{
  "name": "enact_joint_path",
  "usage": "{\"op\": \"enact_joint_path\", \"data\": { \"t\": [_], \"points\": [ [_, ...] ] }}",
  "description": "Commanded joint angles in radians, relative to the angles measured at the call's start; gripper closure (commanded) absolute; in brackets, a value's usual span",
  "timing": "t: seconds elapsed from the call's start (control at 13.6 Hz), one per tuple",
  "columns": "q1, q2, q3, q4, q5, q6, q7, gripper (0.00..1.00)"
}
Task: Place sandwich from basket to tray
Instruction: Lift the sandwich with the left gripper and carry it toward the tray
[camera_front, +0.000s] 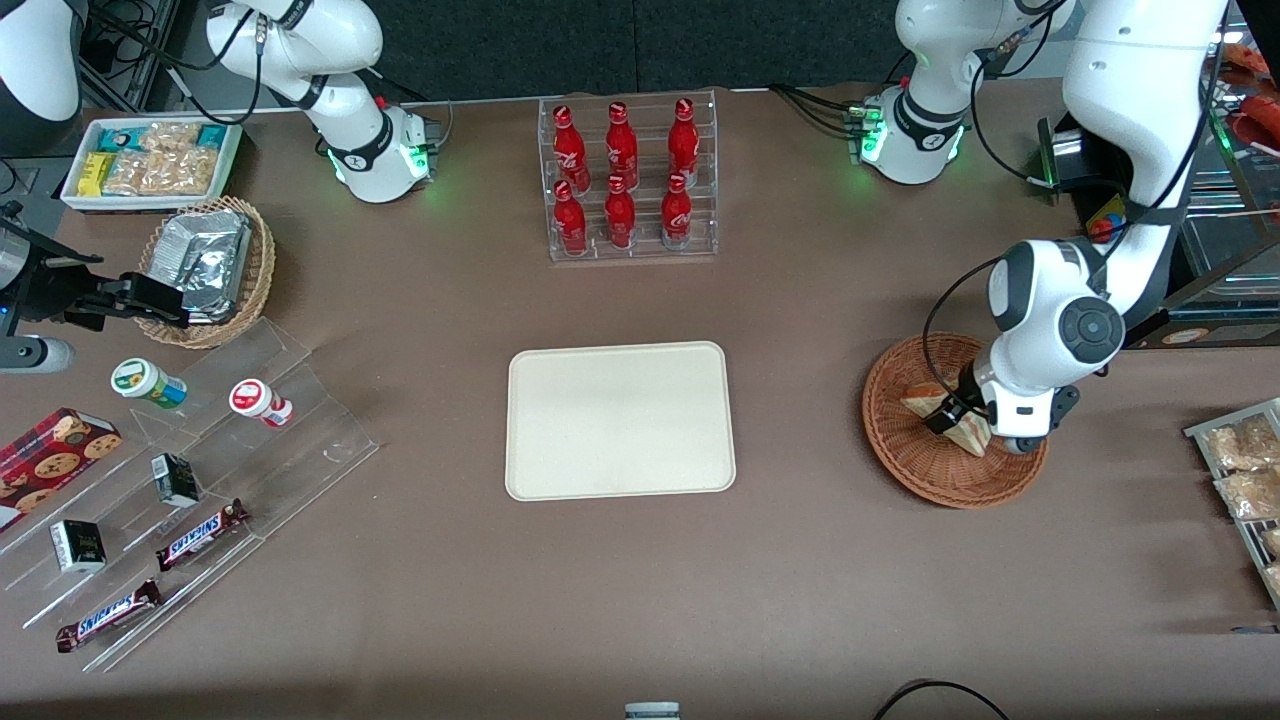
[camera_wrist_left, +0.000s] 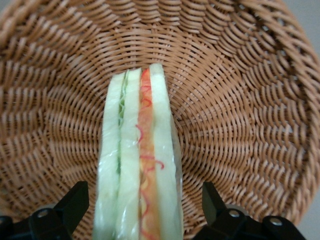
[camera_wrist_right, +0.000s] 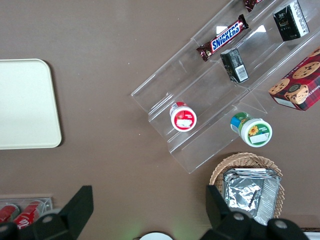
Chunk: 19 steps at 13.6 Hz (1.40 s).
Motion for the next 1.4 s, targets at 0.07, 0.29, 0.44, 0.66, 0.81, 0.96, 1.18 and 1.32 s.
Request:
{"op": "enact_joint_path", "data": {
  "t": [0.07,0.29,0.44,0.66,0.81,0.96,1.18,1.32],
  "points": [
    [-0.002,0.027,0.001,0.013,0.005,0.017,-0.021,0.38],
    [-0.002,0.023,0.001,0.023,0.005,0.008,-0.015,0.91],
    [-0.004,0.011,0.001,0.055,0.005,-0.033,-0.014,1.00],
    [-0.011,0.000,-0.008,0.222,0.003,-0.269,-0.020,1.00],
    [-0.043,0.004,-0.022,0.376,-0.003,-0.460,-0.023,1.00],
    [-0.097,0.007,-0.024,0.486,-0.011,-0.567,-0.024,1.00],
    [-0.210,0.009,-0.024,0.579,-0.011,-0.622,-0.114,1.00],
    [-0.295,0.027,-0.024,0.625,-0.011,-0.624,-0.164,0.99]
  ]
}}
